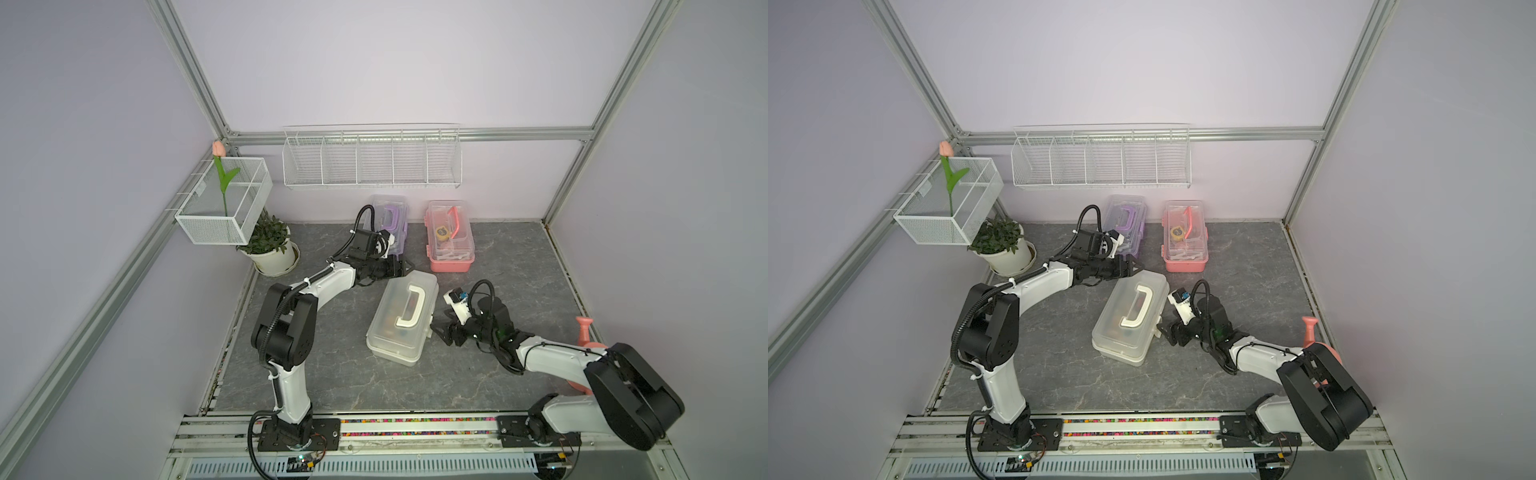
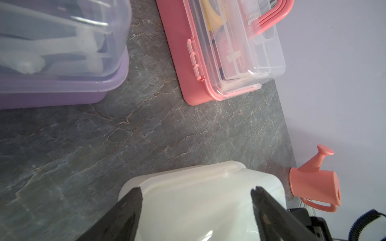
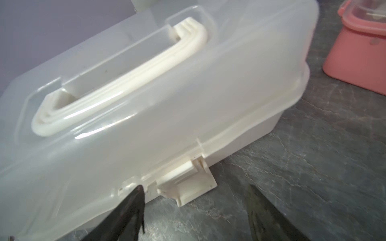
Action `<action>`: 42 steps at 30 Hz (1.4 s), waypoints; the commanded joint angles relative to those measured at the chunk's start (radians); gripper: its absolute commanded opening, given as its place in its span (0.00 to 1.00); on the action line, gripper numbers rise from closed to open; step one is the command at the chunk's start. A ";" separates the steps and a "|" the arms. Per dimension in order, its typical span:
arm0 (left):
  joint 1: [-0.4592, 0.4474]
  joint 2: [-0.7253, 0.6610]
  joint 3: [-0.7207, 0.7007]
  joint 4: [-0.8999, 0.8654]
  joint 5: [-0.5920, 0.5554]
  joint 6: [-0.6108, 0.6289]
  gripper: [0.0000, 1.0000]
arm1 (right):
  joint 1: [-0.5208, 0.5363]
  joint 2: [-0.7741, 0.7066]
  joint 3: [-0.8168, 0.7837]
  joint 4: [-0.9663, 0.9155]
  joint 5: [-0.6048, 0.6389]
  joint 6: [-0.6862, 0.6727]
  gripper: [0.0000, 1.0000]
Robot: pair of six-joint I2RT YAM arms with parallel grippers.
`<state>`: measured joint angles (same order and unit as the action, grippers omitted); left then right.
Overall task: Close toolboxes
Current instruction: Adjust the toolbox at the center of the board, then fasten the toolbox latch on the toolbox.
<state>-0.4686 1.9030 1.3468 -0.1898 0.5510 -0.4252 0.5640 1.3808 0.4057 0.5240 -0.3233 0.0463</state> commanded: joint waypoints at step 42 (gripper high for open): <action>-0.016 -0.116 0.024 -0.450 -0.116 0.162 0.89 | 0.113 0.350 0.051 0.273 -0.043 -0.265 0.71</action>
<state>-0.4782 1.7805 1.3632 -0.6033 0.4301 -0.2790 0.6640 1.7210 0.4503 0.8307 -0.3782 -0.1772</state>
